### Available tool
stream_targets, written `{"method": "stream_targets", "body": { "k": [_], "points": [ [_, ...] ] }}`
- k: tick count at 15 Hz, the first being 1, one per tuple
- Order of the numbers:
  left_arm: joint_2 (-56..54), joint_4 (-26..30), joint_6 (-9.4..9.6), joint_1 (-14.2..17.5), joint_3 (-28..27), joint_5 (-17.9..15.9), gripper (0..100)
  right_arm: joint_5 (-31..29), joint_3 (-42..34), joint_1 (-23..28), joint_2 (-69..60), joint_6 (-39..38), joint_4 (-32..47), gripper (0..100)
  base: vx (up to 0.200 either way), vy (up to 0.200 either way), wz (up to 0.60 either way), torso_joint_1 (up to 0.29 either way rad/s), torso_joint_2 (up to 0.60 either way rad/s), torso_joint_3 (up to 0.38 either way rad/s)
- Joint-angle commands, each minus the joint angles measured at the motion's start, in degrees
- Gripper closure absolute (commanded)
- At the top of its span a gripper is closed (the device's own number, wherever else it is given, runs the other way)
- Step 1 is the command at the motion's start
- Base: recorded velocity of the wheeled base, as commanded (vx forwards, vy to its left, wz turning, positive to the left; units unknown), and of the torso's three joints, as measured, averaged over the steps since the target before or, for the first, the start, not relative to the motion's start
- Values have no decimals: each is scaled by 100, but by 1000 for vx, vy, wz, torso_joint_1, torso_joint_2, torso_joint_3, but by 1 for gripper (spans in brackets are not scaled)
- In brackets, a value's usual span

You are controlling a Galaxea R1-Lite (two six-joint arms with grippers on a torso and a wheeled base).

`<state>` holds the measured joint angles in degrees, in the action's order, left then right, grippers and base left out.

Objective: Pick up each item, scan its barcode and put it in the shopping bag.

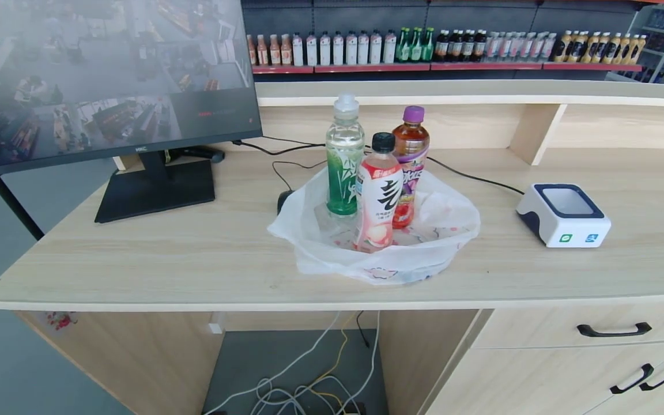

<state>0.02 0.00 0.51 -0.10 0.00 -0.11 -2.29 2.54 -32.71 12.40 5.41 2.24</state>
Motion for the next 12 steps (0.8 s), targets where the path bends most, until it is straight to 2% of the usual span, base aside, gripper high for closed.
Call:
{"method": "stream_targets", "body": {
  "k": [1, 3, 5, 6, 7, 10, 12],
  "points": [
    [-2, 0, 2, 1, 0, 2, 0, 36, -78, -16, -370, 12, -75, 0, 0, 0, 0, 0, 0, 0],
    [-2, 0, 2, 1, 0, 2, 0, 18, -87, 142, -194, -102, -92, 0, 0, 0, 0, 0, 0, 0],
    [-2, 0, 2, 1, 0, 2, 0, -52, -87, 827, -53, -295, -101, 0, 0, 0, 0, 0, 0, 0],
    [-2, 0, -7, 1, 0, 2, 0, -43, -87, 1495, 26, -295, -101, 0, 0, 0, 0, 0, 0, 0],
    [-2, 0, -7, 1, 0, 2, 0, -34, -87, 1812, 35, -295, -101, 0, 0, 0, 0, 0, 0, 0],
    [-2, 0, -7, 1, 0, 2, 0, -34, -95, 1829, -203, -295, -101, 0, -200, 0, 0, 4, 5, 4],
    [-2, 0, 19, 1, 0, 2, 0, -34, -95, 1847, -493, -322, -101, 0, 0, 0, 0, 0, 0, 0]
  ]
}}
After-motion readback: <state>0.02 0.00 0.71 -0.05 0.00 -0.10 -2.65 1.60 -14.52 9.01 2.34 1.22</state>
